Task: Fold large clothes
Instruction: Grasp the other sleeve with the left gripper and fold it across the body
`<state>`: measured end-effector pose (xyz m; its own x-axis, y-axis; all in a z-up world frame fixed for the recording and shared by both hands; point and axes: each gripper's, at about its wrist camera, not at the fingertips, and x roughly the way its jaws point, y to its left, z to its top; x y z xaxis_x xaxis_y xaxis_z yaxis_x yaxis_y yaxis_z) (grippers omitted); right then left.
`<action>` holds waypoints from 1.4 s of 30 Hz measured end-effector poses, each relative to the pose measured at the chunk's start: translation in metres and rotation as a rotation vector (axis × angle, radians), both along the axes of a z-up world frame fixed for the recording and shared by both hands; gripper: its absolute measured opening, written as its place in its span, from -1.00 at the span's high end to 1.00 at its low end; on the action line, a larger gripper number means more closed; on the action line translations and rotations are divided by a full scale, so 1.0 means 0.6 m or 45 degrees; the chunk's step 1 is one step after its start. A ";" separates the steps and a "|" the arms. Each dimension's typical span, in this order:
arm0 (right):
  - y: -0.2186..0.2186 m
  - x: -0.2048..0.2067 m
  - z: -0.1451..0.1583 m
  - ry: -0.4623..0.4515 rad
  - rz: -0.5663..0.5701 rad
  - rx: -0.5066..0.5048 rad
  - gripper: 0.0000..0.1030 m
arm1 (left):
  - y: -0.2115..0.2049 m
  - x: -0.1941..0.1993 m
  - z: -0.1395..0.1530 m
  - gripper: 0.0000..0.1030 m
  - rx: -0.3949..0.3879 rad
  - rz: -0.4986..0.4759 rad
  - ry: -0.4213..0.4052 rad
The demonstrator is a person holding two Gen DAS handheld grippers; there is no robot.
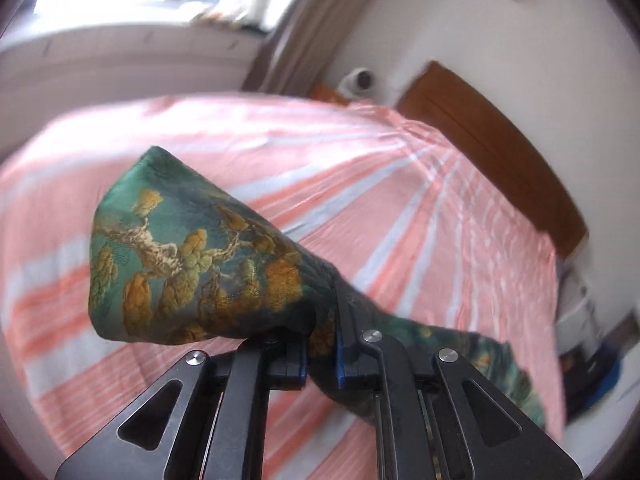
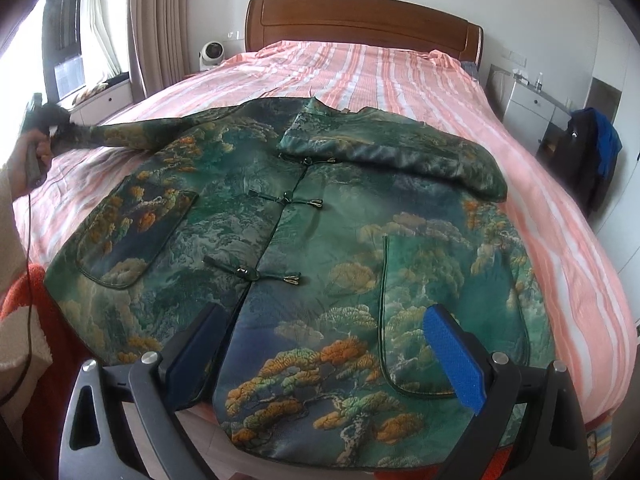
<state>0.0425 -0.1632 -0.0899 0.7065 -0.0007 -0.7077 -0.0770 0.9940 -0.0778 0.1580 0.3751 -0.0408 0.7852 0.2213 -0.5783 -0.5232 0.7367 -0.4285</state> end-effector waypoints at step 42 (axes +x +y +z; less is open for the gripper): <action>-0.158 -0.050 -0.008 -0.056 -0.285 0.159 -0.91 | -0.341 0.333 -0.124 -0.53 0.330 -0.540 0.607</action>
